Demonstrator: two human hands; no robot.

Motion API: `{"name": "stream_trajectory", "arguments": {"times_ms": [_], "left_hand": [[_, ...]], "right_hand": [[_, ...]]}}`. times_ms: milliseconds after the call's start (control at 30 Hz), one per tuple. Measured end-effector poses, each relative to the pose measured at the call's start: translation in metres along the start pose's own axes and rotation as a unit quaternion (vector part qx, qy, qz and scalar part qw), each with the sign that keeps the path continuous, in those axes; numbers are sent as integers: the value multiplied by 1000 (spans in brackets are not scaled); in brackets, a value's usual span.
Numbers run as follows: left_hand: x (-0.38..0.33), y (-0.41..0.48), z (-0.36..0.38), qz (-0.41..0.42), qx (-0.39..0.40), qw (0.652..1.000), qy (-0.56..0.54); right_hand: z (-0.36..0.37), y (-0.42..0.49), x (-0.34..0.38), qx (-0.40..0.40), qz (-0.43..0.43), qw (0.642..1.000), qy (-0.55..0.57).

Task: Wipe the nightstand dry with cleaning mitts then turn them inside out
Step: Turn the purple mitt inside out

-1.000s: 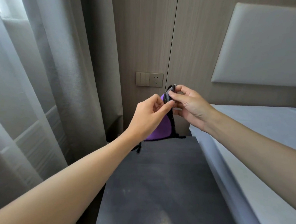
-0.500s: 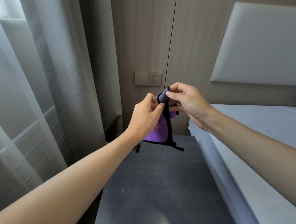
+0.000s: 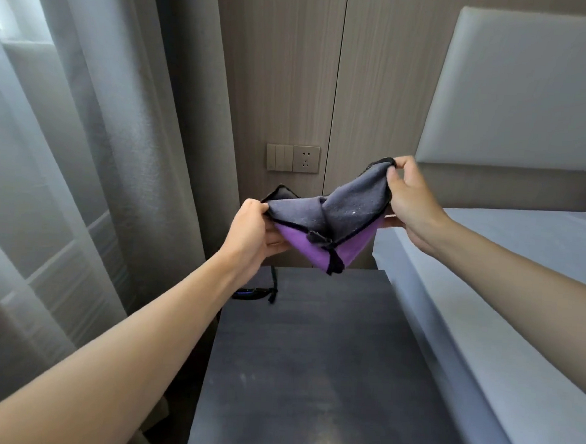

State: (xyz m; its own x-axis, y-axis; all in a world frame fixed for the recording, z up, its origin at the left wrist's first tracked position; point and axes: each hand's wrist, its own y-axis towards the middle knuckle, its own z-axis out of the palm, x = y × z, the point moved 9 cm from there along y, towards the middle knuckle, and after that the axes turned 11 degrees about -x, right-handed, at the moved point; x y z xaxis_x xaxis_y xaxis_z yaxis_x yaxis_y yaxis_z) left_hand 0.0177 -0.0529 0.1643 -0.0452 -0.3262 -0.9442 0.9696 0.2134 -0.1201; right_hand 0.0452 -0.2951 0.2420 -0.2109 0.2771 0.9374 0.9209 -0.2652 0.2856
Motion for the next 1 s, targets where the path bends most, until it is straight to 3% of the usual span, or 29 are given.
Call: {"name": "stream_trajectory", "arguments": {"times_ms": [200,300,400,500,667,867,1000], "left_hand": [[-1,10,-12,-102,41,988,-109],[-1,15,-18,-125,15,986,-112],[-3,16,-22,-103,-1,994,-40],[-18,16,-31,-25,-53,998,-36],[-40,20,-31,80,-11,996,33],[-73,15,-33,232,-13,959,160],[-91,14,-37,281,-36,941,186]], "right_hand": [[2,0,-40,6,220,966,139],[8,-4,-46,32,278,935,219],[13,-5,-40,83,261,932,239],[8,-3,-33,69,224,943,234],[-5,5,-31,41,173,967,183],[-7,4,-19,98,128,977,139],[-5,2,-9,142,61,985,72]]}}
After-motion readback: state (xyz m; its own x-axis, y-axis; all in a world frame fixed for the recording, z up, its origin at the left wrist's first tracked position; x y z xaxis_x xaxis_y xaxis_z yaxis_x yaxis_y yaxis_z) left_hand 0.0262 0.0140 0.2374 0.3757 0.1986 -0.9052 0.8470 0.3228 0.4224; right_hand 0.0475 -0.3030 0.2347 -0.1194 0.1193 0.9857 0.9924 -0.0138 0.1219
